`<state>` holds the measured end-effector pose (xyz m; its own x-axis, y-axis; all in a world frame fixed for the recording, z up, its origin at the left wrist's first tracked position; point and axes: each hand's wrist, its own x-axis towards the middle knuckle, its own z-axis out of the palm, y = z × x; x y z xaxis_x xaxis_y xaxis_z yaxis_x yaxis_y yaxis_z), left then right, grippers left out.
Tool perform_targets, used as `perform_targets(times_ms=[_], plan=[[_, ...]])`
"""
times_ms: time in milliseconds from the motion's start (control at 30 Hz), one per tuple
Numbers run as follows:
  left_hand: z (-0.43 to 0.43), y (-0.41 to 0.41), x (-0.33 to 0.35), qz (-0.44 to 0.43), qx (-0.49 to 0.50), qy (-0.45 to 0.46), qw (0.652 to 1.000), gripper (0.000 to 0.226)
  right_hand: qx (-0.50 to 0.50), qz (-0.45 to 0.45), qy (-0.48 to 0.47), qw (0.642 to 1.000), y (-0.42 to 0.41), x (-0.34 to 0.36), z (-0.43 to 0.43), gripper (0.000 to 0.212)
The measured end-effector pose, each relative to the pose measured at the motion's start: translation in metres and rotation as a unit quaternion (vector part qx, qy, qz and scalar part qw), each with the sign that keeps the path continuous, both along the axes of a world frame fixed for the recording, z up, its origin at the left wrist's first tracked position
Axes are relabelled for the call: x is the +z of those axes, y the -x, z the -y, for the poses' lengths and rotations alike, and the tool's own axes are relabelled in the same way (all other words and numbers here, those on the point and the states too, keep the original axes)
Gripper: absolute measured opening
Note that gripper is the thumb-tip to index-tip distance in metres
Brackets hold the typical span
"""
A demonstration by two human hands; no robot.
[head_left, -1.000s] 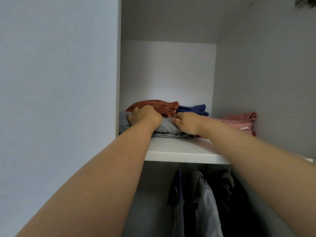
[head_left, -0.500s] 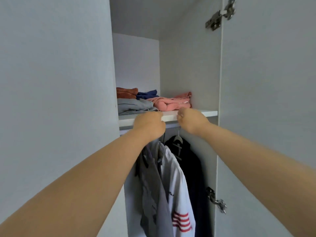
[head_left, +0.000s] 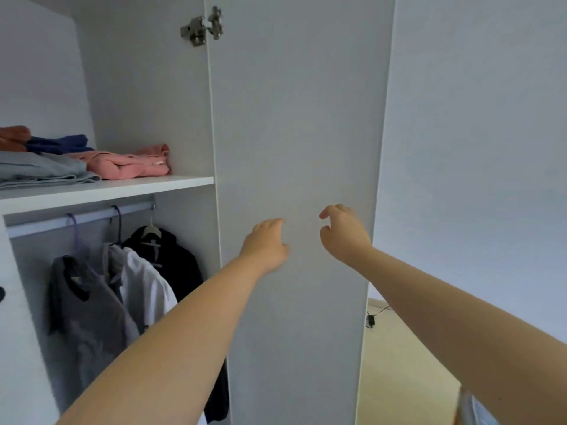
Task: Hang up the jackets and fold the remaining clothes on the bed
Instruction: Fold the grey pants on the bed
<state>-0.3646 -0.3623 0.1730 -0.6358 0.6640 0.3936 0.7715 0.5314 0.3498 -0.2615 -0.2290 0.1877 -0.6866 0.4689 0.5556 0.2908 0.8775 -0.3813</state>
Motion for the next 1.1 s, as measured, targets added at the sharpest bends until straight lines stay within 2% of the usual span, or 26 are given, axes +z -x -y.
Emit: perform_targets(times_ms=[100,167,233,300,367,433,500,533,667,767,867,1100], plan=[[-0.039,-0.015,-0.017,0.064,-0.062,-0.012,0.996,0.068,-0.055,-0.058,0.032,0.996,-0.019,-0.009,-0.021,0.032],[-0.061,-0.021,-0.028,0.115,-0.103,-0.025,0.988,0.07,-0.089,-0.135,0.082,0.983,-0.025,-0.014,-0.034,0.033],[-0.08,-0.023,-0.039,0.16,-0.139,-0.06,0.976,0.07,-0.087,-0.214,0.19,0.954,-0.024,-0.015,-0.045,0.048],[-0.095,-0.022,-0.05,0.157,-0.151,-0.071,0.973,0.073,-0.038,-0.24,0.311,0.919,-0.017,-0.015,-0.055,0.062],[-0.105,-0.022,-0.062,0.122,-0.125,-0.055,0.983,0.079,0.003,-0.225,0.393,0.892,-0.01,-0.014,-0.063,0.054],[-0.109,-0.023,-0.074,0.081,-0.091,-0.057,0.991,0.084,-0.008,-0.224,0.416,0.881,-0.009,-0.014,-0.068,0.031],[-0.11,-0.026,-0.085,0.056,-0.07,-0.065,0.994,0.092,-0.021,-0.232,0.403,0.885,-0.011,-0.017,-0.071,0.011],[-0.11,-0.029,-0.089,0.052,-0.065,-0.067,0.994,0.099,-0.02,-0.238,0.397,0.886,-0.013,-0.017,-0.07,0.009],[-0.109,-0.041,-0.1,0.067,-0.061,-0.088,0.992,0.124,-0.013,-0.245,0.348,0.905,-0.024,-0.019,-0.058,0.031],[-0.102,-0.055,-0.106,0.075,-0.057,-0.136,0.986,0.13,-0.013,-0.243,0.289,0.926,-0.035,-0.021,-0.038,0.042],[-0.085,-0.067,-0.117,0.054,-0.055,-0.179,0.981,0.127,0.007,-0.248,0.233,0.94,-0.045,-0.027,-0.015,0.047],[-0.015,-0.065,-0.146,-0.097,-0.06,-0.215,0.97,0.098,0.064,-0.305,0.143,0.939,-0.052,-0.043,0.057,0.049]])
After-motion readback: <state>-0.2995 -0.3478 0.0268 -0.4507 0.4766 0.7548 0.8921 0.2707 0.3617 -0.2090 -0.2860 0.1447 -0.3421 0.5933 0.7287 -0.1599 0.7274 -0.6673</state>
